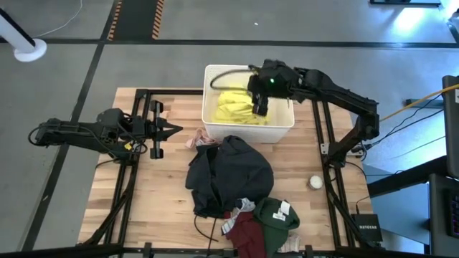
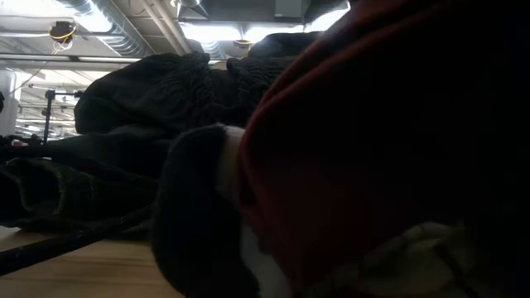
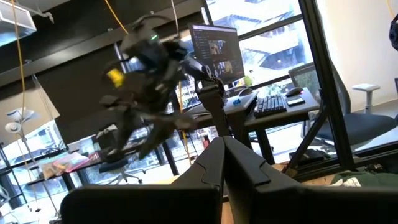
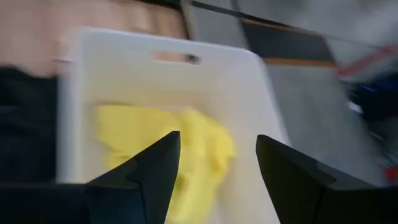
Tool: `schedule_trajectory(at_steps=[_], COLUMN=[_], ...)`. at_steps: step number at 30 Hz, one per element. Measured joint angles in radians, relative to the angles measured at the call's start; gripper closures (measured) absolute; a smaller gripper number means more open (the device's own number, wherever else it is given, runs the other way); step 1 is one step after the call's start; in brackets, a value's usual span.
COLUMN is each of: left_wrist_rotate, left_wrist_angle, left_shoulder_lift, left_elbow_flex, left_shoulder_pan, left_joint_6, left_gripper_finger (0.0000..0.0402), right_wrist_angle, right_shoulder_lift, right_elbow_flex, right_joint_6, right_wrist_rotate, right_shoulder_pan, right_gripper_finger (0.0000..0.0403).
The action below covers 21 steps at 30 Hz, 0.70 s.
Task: Sort clothes
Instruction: Put the red garment into the white bin
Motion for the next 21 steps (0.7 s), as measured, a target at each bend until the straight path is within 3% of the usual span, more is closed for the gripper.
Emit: schedule_trajectory(at_steps=[12,21], left_wrist_rotate=[0.0,0.0], left_wrist_angle=[0.0,0.0], left_shoulder_lift=[0.0,0.0], left_elbow_flex=[0.0,0.0], left_shoulder_pan=[0.0,0.0], left_joint_6=[-0.004,-0.005], left_gripper_finger=[0.0402,0.0402], right_wrist_angle=[-0.144,-0.157], right_shoulder_lift=[0.0,0.001], right_elbow_flex=[0.02,0.02], right_joint_6=[0.166,0.292], right_wrist_rotate=[-0.194,-0.178], right_shoulder_pan=[0.356,0.586], right_gripper_finger=[0.0173,0.0173])
